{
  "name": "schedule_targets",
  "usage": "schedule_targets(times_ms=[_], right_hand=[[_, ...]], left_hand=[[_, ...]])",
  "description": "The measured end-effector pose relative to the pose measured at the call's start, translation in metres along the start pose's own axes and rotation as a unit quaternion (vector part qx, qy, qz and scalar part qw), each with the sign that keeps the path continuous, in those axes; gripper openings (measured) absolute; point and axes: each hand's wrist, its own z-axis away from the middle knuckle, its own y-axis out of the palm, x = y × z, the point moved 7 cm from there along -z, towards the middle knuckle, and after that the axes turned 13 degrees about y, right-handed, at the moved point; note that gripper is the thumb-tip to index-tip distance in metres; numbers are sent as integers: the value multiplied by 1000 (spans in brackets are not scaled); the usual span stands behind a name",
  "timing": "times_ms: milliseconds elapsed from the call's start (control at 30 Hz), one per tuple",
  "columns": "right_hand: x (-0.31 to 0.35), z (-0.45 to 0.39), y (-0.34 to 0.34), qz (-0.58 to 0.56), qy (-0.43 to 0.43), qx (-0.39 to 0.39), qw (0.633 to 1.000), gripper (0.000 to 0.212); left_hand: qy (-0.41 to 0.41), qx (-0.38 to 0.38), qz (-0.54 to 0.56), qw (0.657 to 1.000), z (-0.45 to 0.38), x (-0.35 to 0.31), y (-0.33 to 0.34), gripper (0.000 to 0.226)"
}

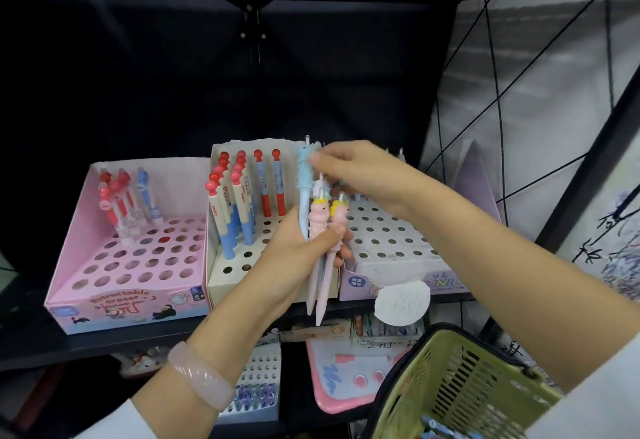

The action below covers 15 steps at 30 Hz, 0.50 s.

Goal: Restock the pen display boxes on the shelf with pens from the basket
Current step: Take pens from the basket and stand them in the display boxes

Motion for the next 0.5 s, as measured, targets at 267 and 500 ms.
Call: schedule_targets(times_ms=[267,500], right_hand=[[18,2,-49,-233,-54,-171,956,14],[-26,-6,-81,-40,-30,-336,940,14]], left_hand=[[-21,-18,0,1000,12,4,-13,12],[-12,-24,0,1000,13,-3,-24,17]])
